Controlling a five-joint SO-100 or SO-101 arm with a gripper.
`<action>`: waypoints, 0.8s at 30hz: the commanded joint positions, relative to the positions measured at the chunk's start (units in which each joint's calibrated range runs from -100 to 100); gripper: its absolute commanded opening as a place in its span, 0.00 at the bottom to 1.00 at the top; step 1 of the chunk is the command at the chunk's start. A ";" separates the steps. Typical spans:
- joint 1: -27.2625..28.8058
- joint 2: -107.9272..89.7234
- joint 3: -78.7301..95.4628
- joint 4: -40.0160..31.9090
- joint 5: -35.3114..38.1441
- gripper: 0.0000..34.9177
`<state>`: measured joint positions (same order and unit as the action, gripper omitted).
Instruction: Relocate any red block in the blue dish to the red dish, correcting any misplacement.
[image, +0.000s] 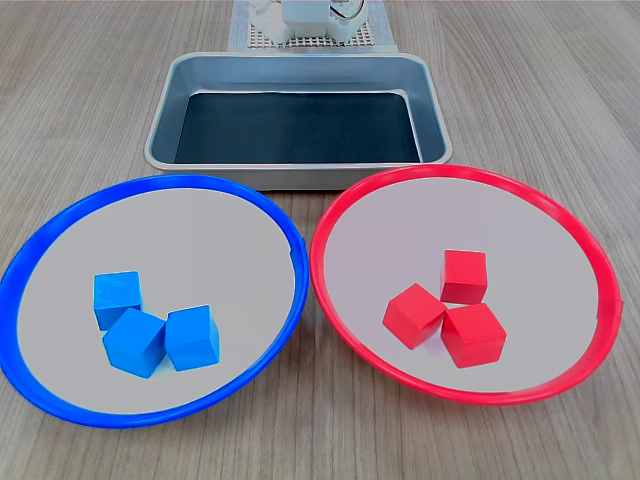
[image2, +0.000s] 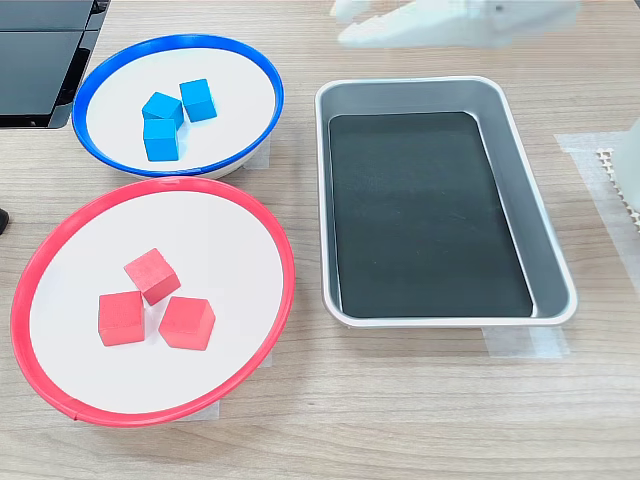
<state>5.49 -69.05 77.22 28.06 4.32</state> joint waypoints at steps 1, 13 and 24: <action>0.02 -7.49 6.39 -0.37 -0.54 0.01; -1.86 -22.93 19.14 3.35 -3.08 0.01; -3.65 -28.05 20.23 10.36 -5.13 0.01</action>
<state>2.12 -96.08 97.73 36.70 -0.32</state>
